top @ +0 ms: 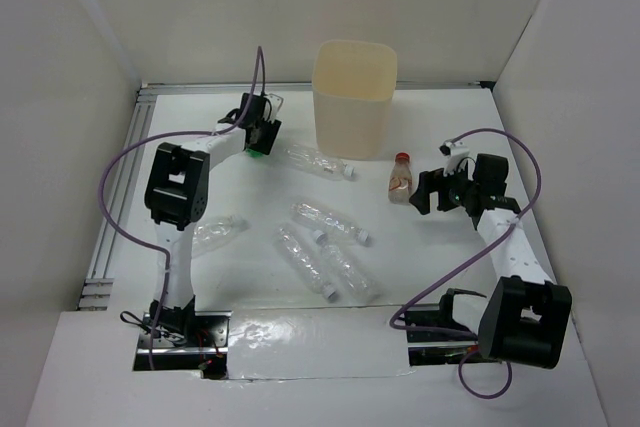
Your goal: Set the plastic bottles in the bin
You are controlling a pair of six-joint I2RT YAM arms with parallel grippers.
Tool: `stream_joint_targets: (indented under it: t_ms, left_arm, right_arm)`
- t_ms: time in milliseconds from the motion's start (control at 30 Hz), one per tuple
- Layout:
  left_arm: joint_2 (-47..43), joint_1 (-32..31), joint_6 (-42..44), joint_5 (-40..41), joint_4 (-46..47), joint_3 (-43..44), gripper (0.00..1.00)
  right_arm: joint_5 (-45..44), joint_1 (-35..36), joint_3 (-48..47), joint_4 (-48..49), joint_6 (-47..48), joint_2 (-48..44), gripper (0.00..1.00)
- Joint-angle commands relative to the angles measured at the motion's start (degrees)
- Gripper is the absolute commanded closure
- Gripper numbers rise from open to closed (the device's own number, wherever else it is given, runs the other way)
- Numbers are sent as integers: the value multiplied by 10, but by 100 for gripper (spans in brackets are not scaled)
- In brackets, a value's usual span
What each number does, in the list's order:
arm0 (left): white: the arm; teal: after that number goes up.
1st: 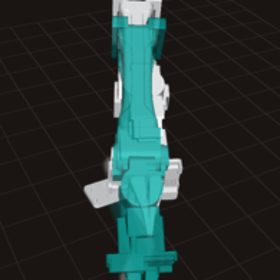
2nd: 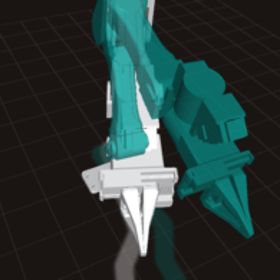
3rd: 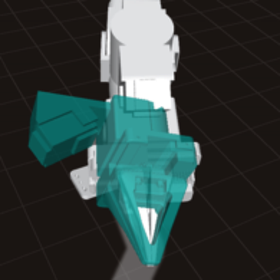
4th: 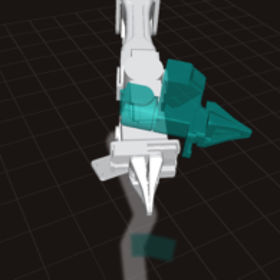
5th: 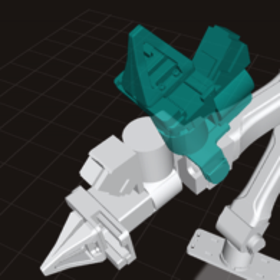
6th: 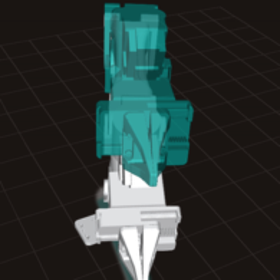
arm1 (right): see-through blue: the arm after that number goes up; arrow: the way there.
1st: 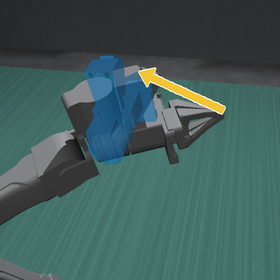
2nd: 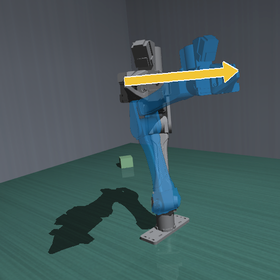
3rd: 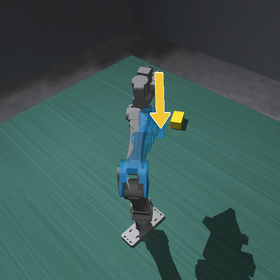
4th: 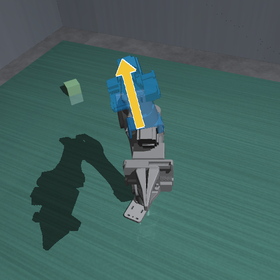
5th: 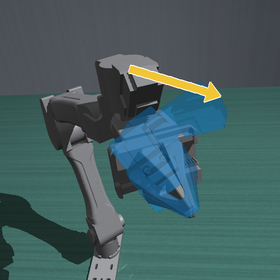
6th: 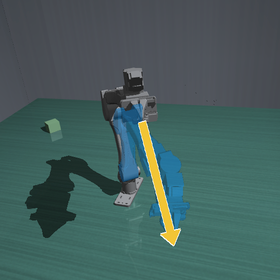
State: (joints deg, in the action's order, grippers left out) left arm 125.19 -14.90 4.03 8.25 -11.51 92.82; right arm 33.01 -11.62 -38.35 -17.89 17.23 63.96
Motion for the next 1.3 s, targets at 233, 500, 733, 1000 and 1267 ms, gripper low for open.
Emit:
stream_joint_targets:
  t_ms: [233,500,733,1000,1267]
  left_arm:
    - [-77,-33,-40,12,-13,-2,77]
    - [-246,-85,-95,13,-25,81,78]
    - [-199,-160,-138,-39,-10,209,78]
    - [-102,-187,-198,-30,32,297,58]
    - [-64,-187,-218,-11,38,345,0]
  right_arm:
    - [52,-3,-23,15,9,31,16]
    - [26,13,-54,48,-26,77,32]
    - [0,32,-73,66,-47,102,19]
    - [-45,60,-92,94,-76,125,15]
    - [-79,71,-117,111,-104,170,6]
